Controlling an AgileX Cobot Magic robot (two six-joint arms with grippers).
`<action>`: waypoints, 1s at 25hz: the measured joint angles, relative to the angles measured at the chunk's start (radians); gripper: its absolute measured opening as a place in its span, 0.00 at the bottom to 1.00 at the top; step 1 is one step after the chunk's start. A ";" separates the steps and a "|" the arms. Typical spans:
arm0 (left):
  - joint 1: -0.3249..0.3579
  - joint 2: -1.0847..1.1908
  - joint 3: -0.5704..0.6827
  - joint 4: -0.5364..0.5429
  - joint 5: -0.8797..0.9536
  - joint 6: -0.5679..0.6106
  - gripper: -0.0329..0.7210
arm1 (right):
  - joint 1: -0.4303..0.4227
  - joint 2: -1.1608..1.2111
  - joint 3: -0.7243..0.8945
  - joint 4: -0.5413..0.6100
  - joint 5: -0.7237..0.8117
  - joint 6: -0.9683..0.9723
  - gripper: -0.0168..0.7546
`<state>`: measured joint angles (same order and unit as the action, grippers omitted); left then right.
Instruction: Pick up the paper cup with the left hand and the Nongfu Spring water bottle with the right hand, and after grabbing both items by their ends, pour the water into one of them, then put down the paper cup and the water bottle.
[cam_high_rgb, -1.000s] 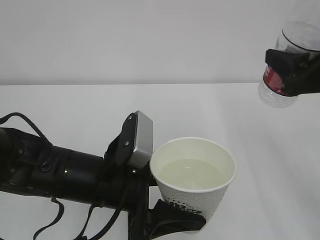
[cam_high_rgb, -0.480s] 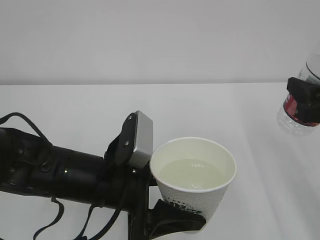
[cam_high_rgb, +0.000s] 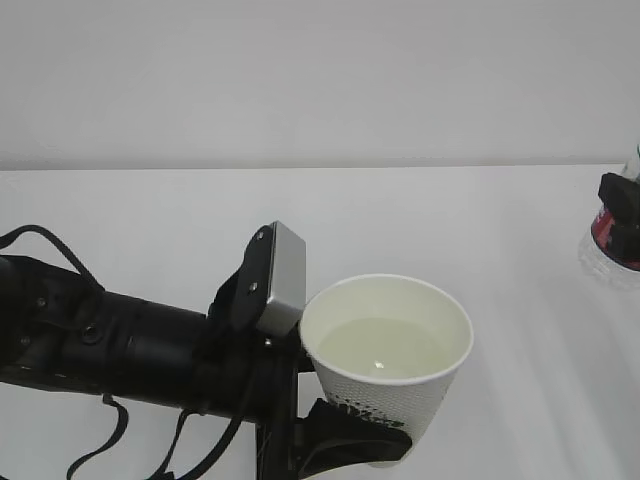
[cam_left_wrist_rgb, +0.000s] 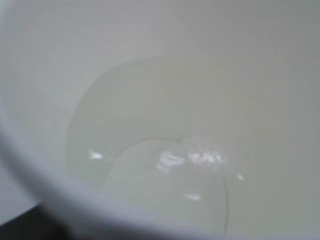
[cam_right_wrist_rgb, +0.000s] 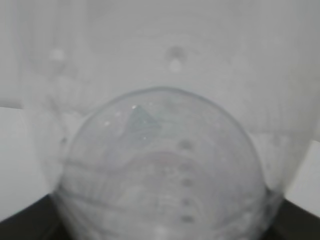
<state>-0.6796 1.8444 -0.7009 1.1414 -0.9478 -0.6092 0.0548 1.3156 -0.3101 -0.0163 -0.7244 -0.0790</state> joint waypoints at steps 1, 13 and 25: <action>0.000 0.000 0.000 -0.004 0.000 0.000 0.71 | 0.000 0.000 0.000 0.000 0.000 0.000 0.65; 0.000 0.000 0.000 -0.144 0.001 0.000 0.71 | 0.000 0.000 0.000 -0.008 -0.002 -0.002 0.65; 0.000 0.000 0.000 -0.348 0.004 0.136 0.70 | 0.000 0.000 0.000 -0.018 -0.002 0.006 0.65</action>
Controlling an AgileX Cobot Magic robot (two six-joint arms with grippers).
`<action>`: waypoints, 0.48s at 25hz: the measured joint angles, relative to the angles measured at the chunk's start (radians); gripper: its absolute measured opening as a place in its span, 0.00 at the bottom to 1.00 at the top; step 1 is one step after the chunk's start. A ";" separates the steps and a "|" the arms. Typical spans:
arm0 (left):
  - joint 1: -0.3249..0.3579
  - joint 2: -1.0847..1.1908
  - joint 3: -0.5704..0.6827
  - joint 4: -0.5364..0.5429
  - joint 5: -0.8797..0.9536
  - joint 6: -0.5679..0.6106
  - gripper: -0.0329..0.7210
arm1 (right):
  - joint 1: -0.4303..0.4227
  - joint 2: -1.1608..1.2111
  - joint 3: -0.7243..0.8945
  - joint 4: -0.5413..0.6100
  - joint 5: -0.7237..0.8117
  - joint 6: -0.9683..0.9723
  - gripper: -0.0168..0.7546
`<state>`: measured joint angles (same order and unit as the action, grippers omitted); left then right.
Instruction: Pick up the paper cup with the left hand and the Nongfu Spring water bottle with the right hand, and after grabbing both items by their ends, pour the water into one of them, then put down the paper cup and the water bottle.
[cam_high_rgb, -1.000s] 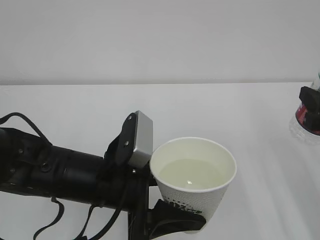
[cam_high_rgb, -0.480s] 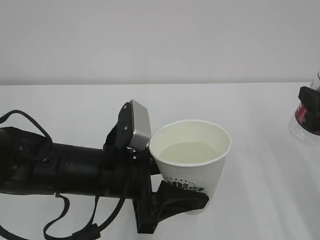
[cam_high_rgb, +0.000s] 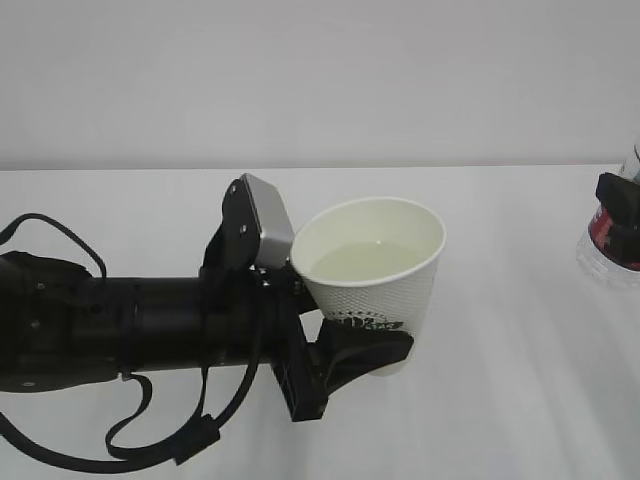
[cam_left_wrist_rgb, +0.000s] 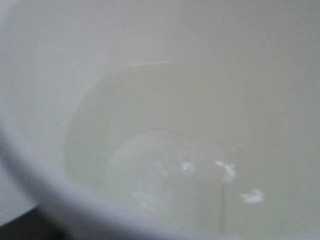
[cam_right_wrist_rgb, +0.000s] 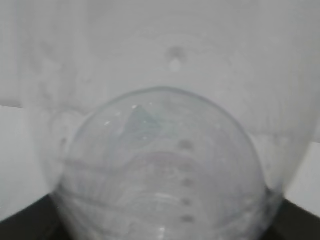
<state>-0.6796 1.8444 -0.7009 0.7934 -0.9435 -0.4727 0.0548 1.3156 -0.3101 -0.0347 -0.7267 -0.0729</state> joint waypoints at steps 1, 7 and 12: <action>0.000 0.000 0.000 -0.021 0.000 0.010 0.70 | 0.000 0.000 0.000 0.000 0.000 0.000 0.65; 0.006 0.000 0.000 -0.104 0.010 0.076 0.70 | 0.000 0.000 0.000 0.000 0.000 0.004 0.65; 0.044 0.000 0.000 -0.124 0.011 0.084 0.70 | 0.000 0.000 0.000 0.000 0.000 0.008 0.65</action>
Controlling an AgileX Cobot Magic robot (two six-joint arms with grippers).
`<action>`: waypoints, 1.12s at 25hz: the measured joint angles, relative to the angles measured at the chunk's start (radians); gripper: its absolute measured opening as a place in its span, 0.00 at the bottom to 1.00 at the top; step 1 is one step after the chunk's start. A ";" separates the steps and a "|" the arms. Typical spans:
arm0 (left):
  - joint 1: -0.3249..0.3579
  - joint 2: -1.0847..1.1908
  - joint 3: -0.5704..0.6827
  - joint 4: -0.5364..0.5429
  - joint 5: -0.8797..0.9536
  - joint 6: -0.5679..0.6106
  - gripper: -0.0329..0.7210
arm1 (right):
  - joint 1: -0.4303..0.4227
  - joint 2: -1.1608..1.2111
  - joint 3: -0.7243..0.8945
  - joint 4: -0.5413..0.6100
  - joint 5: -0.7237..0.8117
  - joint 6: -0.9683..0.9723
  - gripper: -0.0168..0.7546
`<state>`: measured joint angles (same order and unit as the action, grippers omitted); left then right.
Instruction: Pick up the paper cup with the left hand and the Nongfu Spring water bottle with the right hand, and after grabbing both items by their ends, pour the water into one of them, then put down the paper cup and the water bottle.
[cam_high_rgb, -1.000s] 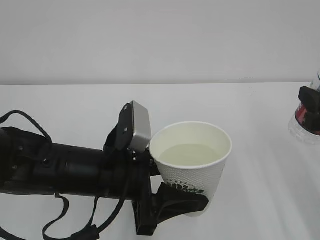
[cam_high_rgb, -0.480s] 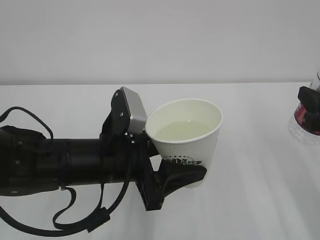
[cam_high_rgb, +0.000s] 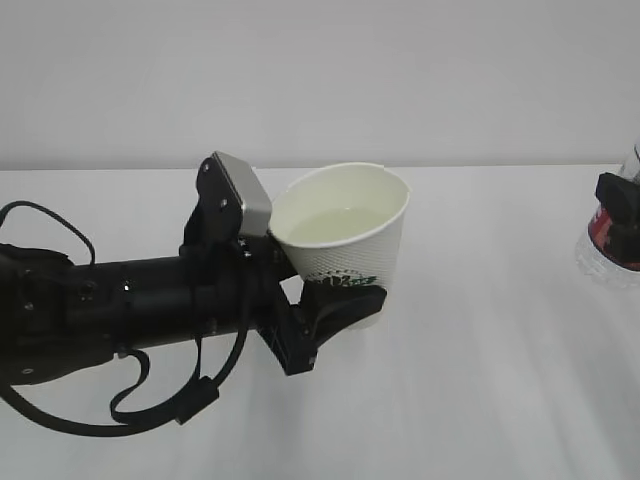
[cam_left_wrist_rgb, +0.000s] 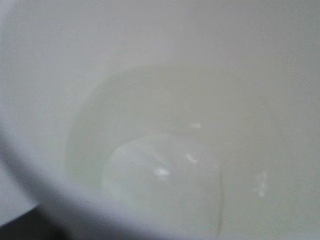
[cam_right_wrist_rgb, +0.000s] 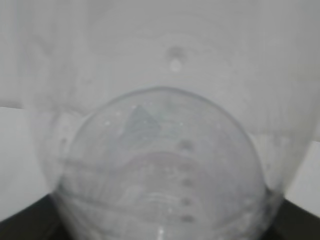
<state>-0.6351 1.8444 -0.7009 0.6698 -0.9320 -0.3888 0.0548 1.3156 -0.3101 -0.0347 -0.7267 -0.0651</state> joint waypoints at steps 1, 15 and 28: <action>0.010 0.000 0.000 -0.007 0.000 0.001 0.70 | 0.000 0.000 0.000 0.000 0.000 0.000 0.65; 0.174 0.000 0.000 -0.075 0.002 0.044 0.70 | 0.000 0.000 0.000 0.000 0.000 0.000 0.65; 0.316 0.000 0.000 -0.119 0.002 0.051 0.69 | 0.000 0.000 0.000 0.000 -0.001 0.000 0.65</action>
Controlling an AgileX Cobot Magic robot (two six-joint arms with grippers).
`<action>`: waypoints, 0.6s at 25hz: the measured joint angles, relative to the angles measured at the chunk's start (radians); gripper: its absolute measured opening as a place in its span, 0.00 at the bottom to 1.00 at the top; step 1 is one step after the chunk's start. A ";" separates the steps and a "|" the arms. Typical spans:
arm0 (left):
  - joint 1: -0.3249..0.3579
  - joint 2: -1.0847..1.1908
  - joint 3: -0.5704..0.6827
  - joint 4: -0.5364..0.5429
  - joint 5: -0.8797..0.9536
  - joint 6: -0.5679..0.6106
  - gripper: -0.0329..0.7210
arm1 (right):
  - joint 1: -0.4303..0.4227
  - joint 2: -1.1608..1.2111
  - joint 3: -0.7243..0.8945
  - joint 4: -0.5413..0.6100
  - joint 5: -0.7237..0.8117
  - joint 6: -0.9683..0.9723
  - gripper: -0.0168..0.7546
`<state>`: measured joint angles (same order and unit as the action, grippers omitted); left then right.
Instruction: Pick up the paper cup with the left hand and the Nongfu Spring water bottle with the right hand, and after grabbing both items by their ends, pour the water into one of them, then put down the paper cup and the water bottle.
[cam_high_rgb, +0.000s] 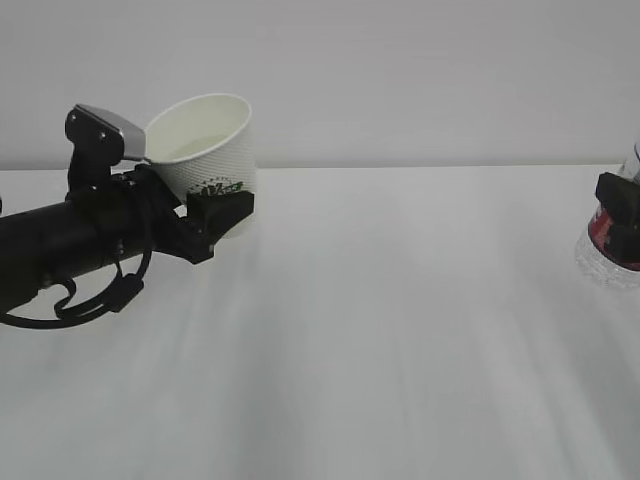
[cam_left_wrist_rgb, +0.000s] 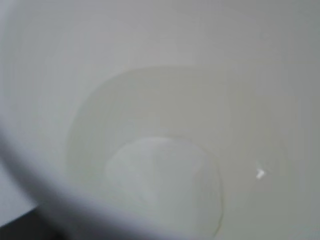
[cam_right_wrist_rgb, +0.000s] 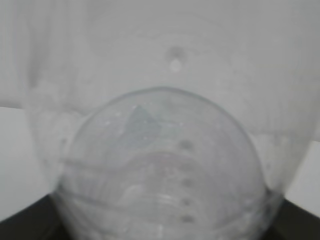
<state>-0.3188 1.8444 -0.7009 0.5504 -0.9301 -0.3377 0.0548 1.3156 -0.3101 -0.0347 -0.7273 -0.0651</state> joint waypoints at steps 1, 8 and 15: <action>0.012 0.000 0.000 0.000 0.000 0.000 0.69 | 0.000 0.000 0.000 0.000 0.000 0.000 0.65; 0.081 0.000 0.000 -0.007 0.002 0.000 0.68 | 0.000 0.000 0.000 0.000 0.000 0.000 0.65; 0.143 0.000 0.000 -0.073 0.047 0.026 0.68 | 0.000 0.000 0.000 0.000 0.000 0.000 0.65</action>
<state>-0.1761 1.8444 -0.7009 0.4771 -0.8831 -0.3115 0.0548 1.3156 -0.3101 -0.0347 -0.7273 -0.0651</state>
